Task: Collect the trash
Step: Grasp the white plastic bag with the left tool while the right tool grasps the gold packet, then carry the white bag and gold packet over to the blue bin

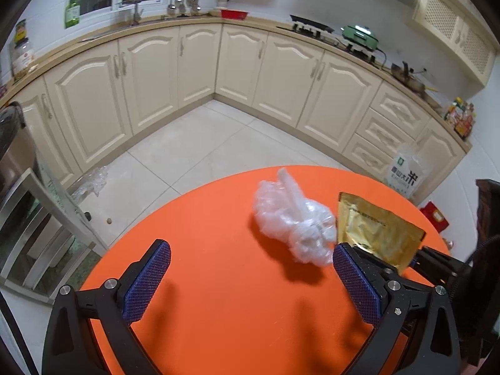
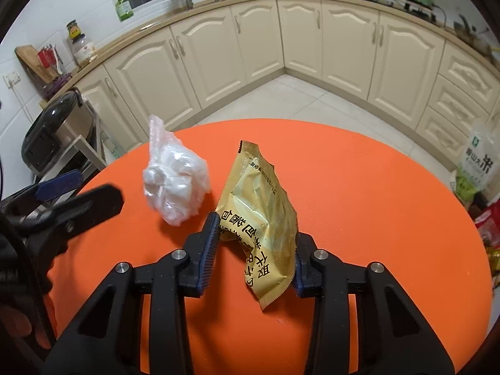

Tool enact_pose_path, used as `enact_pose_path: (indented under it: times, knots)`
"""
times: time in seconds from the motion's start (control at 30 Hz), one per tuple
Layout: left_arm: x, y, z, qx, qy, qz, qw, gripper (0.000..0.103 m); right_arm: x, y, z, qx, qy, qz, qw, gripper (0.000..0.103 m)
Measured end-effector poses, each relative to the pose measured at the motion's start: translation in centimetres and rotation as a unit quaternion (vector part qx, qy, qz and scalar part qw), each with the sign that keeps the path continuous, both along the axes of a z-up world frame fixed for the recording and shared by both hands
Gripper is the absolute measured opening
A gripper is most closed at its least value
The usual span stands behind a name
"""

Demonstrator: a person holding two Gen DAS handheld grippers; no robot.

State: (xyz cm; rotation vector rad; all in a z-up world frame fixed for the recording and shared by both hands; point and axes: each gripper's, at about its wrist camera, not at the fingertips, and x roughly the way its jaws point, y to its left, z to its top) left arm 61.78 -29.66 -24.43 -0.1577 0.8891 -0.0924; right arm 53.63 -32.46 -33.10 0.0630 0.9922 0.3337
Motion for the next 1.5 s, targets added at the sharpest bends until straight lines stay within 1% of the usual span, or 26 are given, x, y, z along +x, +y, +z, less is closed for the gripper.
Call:
enact_pose_path:
  times: [0.03,0.13,0.23,0.27,0.3,0.33,0.37,0.4,0.43,0.53,0.63,0.77,0.97,1.07,1.23,1.3,1.4,1.5]
  knots:
    - [0.9,-0.5,-0.1,0.0,0.002,-0.005,1.0,0.102,-0.2,-0.6,0.0,-0.002,-0.001,-0.008,1.0,0.036]
    - [2.2,-1.2,-1.0,0.004,0.01,-0.013,0.9999,0.102,-0.3,-2.5,0.0,0.01,0.001,-0.026,1.0,0.036]
    - [4.6,-2.6,-2.1,0.015,0.017,-0.013,0.9997,0.102,-0.2,-3.8,0.1,0.015,0.0,-0.037,0.999,0.036]
    - [5.5,-3.1,-2.6,0.021,0.022,-0.012,0.9994,0.099,-0.2,-3.9,0.2,0.018,0.0,-0.038,0.999,0.036]
    - [6.2,-3.7,-2.9,0.023,0.026,-0.012,0.9993,0.087,-0.2,-4.2,0.3,0.02,-0.003,-0.04,0.999,0.036]
    - [6.8,-4.3,-3.3,0.02,0.031,-0.015,0.9992,0.078,-0.2,-4.2,0.3,0.021,-0.004,-0.041,0.999,0.036]
    - [7.1,-4.9,-3.4,0.027,0.025,-0.013,0.9992,0.072,-0.2,-4.4,0.4,0.023,-0.005,-0.041,0.999,0.036]
    - [7.4,-5.2,-3.3,0.028,0.017,-0.015,0.9993,0.049,-0.2,-4.3,0.5,0.024,-0.006,-0.042,0.999,0.036]
    - [7.8,-5.3,-3.4,0.016,0.02,-0.02,0.9995,0.05,-0.3,-4.5,0.6,0.024,-0.007,-0.043,0.999,0.036]
    - [7.4,-5.1,-3.9,-0.011,0.013,-0.025,0.9995,0.048,-0.8,-4.7,1.0,0.03,-0.012,-0.046,0.998,0.036]
    - [6.6,-4.4,-3.7,-0.024,-0.004,-0.026,0.9994,0.046,-1.6,-4.7,1.4,0.034,-0.018,-0.051,0.998,0.036]
    - [4.3,-3.8,-2.6,-0.028,-0.035,-0.028,0.9986,0.046,-3.7,-5.7,2.5,0.042,-0.029,-0.062,0.997,0.036]
    - [-0.8,-6.2,-1.4,-0.023,-0.081,-0.04,0.9956,0.046,-8.0,-7.5,4.7,0.051,-0.055,-0.077,0.994,0.036]
    - [-3.6,-7.3,-1.2,-0.021,-0.096,-0.048,0.994,0.046,-10.5,-8.5,6.0,0.055,-0.07,-0.085,0.992,0.036]
    - [-9.6,-9.8,-0.9,-0.015,-0.123,-0.069,0.9899,0.046,-15.6,-9.9,8.4,0.056,-0.098,-0.104,0.988,0.036]
    - [-12.7,-10.3,-0.9,-0.012,-0.131,-0.077,0.9883,0.046,-17.4,-10.2,9.1,0.055,-0.107,-0.111,0.987,0.036]
    - [-16.9,-11.5,-0.6,-0.014,-0.137,-0.087,0.9867,0.046,-21.0,-11.2,10.3,0.059,-0.122,-0.124,0.983,0.036]
    - [-21.4,-12.6,0.3,-0.012,-0.15,-0.103,0.9832,0.046,-25.2,-12.6,11.9,0.06,-0.141,-0.142,0.978,0.036]
